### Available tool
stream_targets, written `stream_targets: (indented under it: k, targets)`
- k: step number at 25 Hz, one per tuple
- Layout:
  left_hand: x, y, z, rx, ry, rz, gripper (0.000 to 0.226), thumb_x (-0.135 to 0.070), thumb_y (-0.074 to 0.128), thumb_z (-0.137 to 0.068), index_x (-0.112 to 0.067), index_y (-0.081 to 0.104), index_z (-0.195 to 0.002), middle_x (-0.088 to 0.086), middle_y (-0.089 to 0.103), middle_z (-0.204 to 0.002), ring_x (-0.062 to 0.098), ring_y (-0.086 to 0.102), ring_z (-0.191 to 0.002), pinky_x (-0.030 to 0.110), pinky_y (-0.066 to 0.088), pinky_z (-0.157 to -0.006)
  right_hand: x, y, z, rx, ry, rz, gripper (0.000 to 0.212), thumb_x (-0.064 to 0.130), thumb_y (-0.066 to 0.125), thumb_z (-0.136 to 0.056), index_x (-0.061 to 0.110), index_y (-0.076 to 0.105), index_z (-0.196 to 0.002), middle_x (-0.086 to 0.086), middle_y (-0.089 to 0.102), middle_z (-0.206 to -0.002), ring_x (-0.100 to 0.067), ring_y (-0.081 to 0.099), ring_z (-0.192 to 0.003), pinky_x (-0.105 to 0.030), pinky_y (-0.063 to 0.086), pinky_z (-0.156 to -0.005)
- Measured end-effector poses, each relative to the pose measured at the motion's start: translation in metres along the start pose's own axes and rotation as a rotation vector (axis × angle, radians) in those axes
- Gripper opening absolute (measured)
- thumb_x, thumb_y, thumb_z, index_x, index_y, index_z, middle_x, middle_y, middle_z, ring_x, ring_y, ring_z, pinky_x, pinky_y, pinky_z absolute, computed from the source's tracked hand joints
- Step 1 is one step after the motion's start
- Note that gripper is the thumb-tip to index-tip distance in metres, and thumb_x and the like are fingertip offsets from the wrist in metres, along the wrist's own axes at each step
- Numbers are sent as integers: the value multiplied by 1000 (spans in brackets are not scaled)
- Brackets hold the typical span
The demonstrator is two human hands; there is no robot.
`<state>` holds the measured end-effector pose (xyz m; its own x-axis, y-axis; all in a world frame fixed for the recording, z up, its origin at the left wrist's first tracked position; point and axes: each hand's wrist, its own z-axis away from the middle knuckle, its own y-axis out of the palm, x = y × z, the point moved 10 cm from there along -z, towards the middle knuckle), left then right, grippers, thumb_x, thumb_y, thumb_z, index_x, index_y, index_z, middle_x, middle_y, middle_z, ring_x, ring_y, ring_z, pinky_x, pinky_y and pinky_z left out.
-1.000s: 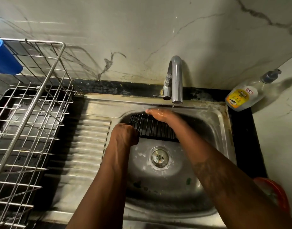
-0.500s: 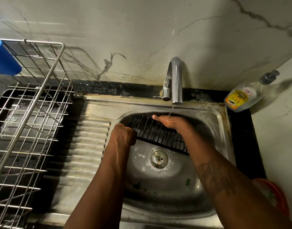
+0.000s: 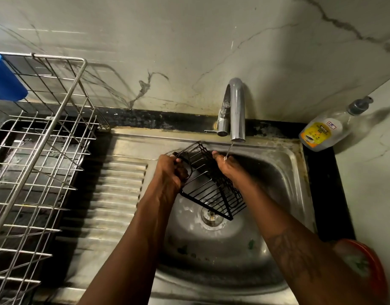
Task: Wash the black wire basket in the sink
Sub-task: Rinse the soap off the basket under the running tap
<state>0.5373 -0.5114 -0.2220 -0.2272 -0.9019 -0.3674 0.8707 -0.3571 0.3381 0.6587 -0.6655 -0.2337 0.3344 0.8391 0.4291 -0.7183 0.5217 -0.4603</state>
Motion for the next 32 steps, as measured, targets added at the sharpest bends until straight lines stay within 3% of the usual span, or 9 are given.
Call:
stream_targets:
  k: [4,6,9,12,16,19,22,28,32]
  targets:
    - [15,-38,-8,-214,63,-243,47,-49,42,-98,-21,46,-61,-2,39,-49,14,35,-36,16,32,-39,-13,-3,-4,-137,63,8,103,81,42,-79,19,20,-158,-17,29,-161,-41,32,-144,-60,28,-115]
    - [15,-60,-8,-427,152,-497,55,-61,41,-95,-13,66,-90,14,64,-85,30,63,-76,36,55,-70,-7,11,12,-170,73,33,92,74,32,-90,21,9,-160,-20,8,-165,-44,17,-149,-60,18,-119]
    - [13,-72,-2,-578,202,-692,83,-73,36,-93,-6,59,-135,25,56,-135,42,54,-122,47,44,-105,10,61,41,-206,-130,15,82,68,15,-99,18,-6,-161,-18,-17,-166,-38,-12,-153,-54,-10,-121]
    - [8,-77,4,-628,250,-663,91,-78,44,-86,-5,54,-139,23,57,-136,41,55,-122,48,43,-106,-28,47,26,-324,-182,2,85,70,6,-98,13,-5,-161,-12,-9,-168,-29,-2,-155,-49,-2,-124]
    - [19,-71,9,-666,267,-548,89,-74,53,-86,-2,52,-139,20,59,-133,38,58,-118,47,47,-103,-76,-3,-21,-343,169,-160,60,56,17,-104,15,54,-126,-20,53,-138,-32,53,-118,-49,38,-110]
    - [27,-68,14,-685,229,-522,85,-70,51,-90,-1,51,-140,22,56,-136,39,54,-123,46,43,-104,-38,27,-14,-270,174,-90,79,77,12,-91,23,52,-132,-24,39,-144,-39,36,-132,-69,-6,-110]
    - [16,-67,12,-700,242,-604,87,-72,49,-90,1,53,-137,24,56,-136,40,53,-125,45,42,-104,12,52,19,-329,5,17,77,65,15,-99,18,9,-161,-19,-5,-167,-41,-3,-153,-66,-10,-117]
    - [0,-41,11,-618,317,-713,94,-79,51,-84,1,54,-134,22,60,-131,38,58,-119,43,47,-99,-34,-9,2,-545,-176,-117,61,61,27,-102,14,53,-131,-17,50,-138,-33,46,-126,-45,32,-104]
    - [-6,-36,3,-608,319,-709,96,-82,54,-79,-1,57,-132,19,62,-128,36,60,-113,48,50,-100,-43,-22,-5,-526,-78,-135,61,57,31,-101,11,48,-136,-20,40,-148,-36,36,-138,-48,31,-112]
